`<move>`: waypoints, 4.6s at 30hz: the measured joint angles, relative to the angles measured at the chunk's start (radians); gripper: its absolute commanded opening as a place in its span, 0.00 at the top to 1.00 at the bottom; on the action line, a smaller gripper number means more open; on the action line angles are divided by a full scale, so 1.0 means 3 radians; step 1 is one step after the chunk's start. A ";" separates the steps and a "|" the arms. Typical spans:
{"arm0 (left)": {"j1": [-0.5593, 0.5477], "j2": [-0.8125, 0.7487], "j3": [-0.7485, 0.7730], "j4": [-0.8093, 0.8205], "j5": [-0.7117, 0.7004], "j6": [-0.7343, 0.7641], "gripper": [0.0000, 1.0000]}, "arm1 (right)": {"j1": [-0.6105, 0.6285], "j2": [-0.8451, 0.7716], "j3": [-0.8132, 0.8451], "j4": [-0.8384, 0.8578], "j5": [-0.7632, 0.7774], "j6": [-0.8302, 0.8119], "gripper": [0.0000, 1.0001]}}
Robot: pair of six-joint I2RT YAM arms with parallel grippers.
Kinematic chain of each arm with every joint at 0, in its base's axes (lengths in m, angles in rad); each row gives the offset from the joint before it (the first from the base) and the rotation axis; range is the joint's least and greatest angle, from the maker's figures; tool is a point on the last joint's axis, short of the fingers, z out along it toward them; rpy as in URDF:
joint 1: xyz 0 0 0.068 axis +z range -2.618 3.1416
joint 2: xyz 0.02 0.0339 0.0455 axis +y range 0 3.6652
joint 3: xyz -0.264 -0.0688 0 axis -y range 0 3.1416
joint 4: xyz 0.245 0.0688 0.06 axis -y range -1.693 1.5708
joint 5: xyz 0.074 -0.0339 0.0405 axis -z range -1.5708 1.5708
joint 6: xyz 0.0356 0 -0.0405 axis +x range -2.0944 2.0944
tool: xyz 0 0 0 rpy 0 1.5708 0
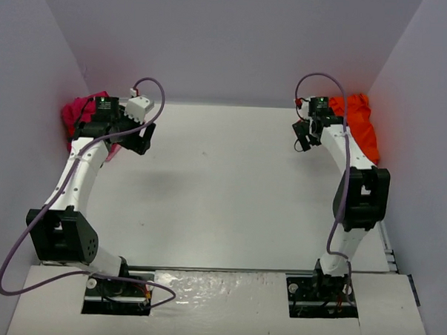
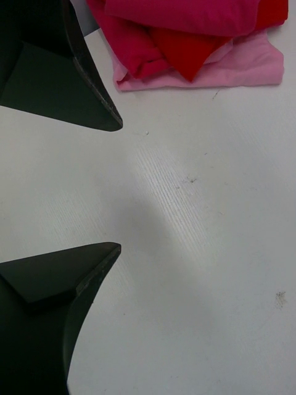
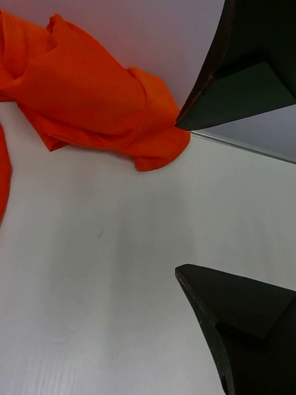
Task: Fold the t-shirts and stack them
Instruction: Grab the tshirt from the pile, then move the tshirt to the center of the board
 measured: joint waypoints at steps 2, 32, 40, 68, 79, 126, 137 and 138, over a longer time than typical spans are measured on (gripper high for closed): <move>-0.0055 0.0043 0.0013 -0.0007 -0.0001 0.0002 0.30 | -0.0059 0.0319 0.0124 0.0004 0.0188 -0.0006 0.13; -0.0415 0.0142 -0.0165 0.0002 -0.0183 0.0216 0.30 | -0.0652 0.1305 0.0514 -0.0382 0.0321 -0.0055 1.00; -0.0428 0.0089 -0.0165 -0.0002 -0.0231 0.0216 0.30 | 0.0215 0.0717 -0.0131 -0.0553 -0.0107 -0.0124 1.00; -0.0430 -0.0137 -0.0216 0.0010 -0.0464 0.0210 0.30 | 0.1154 -0.1705 0.0547 -0.1156 -0.0810 -0.0315 0.08; -0.0471 -0.0047 -0.0185 -0.0096 -0.0371 0.0243 0.30 | 0.1145 -0.1165 -0.0288 -0.0770 -0.0127 -0.0357 0.00; -0.2730 -0.0077 -0.0762 -0.0808 -0.0466 0.0897 0.30 | 0.1140 0.0143 -0.0575 -0.0493 -0.0072 -0.0099 1.00; -0.3502 0.0558 -0.1015 -0.0450 -0.1023 0.0997 0.30 | 0.1101 0.0144 -0.0481 -0.0485 0.0166 0.0037 1.00; -0.3515 0.0625 -0.1026 -0.0404 -0.1053 0.1005 0.30 | 0.1100 0.0144 -0.0481 -0.0485 0.0166 0.0040 1.00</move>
